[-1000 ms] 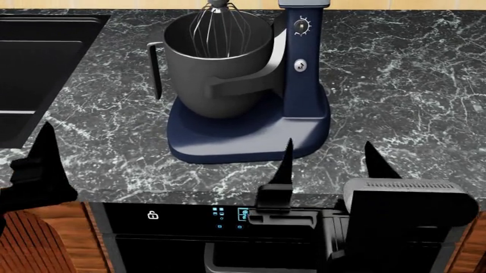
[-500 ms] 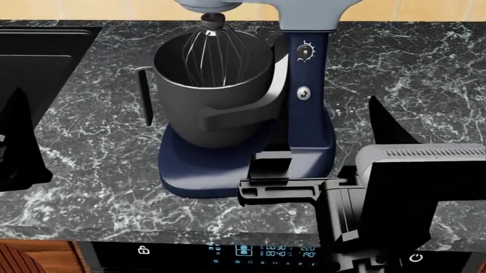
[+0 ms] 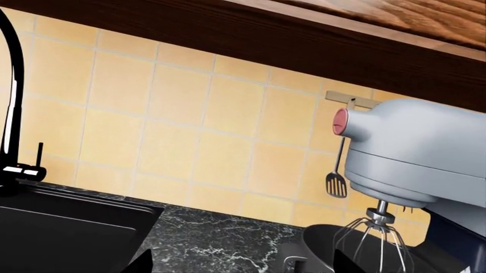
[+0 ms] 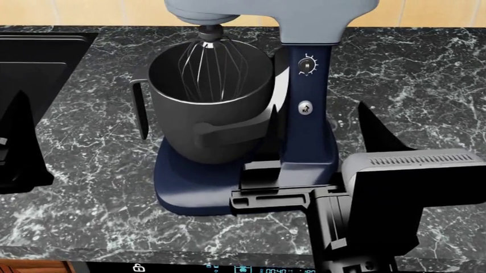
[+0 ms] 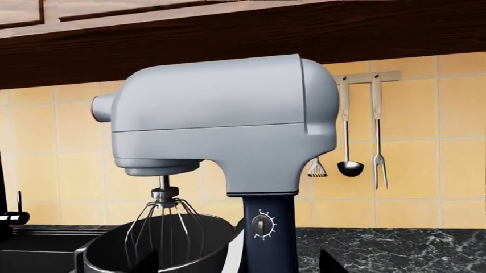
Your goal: Open the stand mixer head.
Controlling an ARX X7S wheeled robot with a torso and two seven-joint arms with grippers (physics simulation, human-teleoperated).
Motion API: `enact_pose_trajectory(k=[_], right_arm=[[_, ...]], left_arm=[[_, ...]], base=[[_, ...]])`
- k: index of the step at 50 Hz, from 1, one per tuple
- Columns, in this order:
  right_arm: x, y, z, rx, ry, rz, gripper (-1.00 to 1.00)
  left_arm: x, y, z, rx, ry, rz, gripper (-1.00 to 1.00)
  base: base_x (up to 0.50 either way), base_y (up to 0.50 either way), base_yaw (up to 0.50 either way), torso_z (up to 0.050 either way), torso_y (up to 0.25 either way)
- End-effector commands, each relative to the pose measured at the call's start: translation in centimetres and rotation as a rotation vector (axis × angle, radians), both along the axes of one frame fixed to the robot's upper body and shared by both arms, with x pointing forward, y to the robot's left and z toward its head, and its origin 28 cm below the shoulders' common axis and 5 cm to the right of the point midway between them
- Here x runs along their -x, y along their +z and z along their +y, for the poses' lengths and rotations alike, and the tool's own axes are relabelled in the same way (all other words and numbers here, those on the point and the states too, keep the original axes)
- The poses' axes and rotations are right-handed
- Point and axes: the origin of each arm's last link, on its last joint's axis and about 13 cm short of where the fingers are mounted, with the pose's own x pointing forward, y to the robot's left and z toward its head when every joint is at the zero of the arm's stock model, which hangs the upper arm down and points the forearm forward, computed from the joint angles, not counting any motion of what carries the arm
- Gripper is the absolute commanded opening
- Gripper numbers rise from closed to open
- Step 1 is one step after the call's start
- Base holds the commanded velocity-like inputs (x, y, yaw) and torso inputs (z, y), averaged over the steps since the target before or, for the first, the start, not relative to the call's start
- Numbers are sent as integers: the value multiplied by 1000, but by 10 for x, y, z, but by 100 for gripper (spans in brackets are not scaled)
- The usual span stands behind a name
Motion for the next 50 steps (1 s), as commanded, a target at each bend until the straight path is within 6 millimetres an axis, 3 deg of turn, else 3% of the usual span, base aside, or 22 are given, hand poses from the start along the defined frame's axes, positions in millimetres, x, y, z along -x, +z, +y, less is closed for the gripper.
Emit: enact_pose_trajectory(k=[1, 2, 3, 10, 18, 34, 50], right_arm=[[-5, -7, -1, -12, -1, 43, 100], [-10, -11, 0, 42, -25, 55, 100], [-14, -12, -1, 20, -10, 54, -100], [-43, -20, 3, 162, -8, 110, -100], [-67, -26, 4, 144, -12, 173, -100], [-92, -47, -4, 129, -61, 251, -100], [-112, -48, -2, 123, -46, 294, -100]], left_arm=[[1, -1, 0, -3, -2, 4, 100], [1, -1, 0, -3, -1, 4, 100], [1, -1, 0, -3, -1, 5, 100], [0, -2, 1, -3, -1, 7, 100], [0, -2, 0, -1, -4, 9, 100], [2, 0, 2, 0, -2, 4, 100], [3, 0, 3, 0, 1, -2, 100]], base=[[0, 0, 0, 0, 0], [0, 0, 0, 0, 0], [0, 0, 0, 0, 0], [0, 0, 0, 0, 0], [0, 0, 0, 0, 0], [0, 0, 0, 0, 0], [0, 0, 0, 0, 0]])
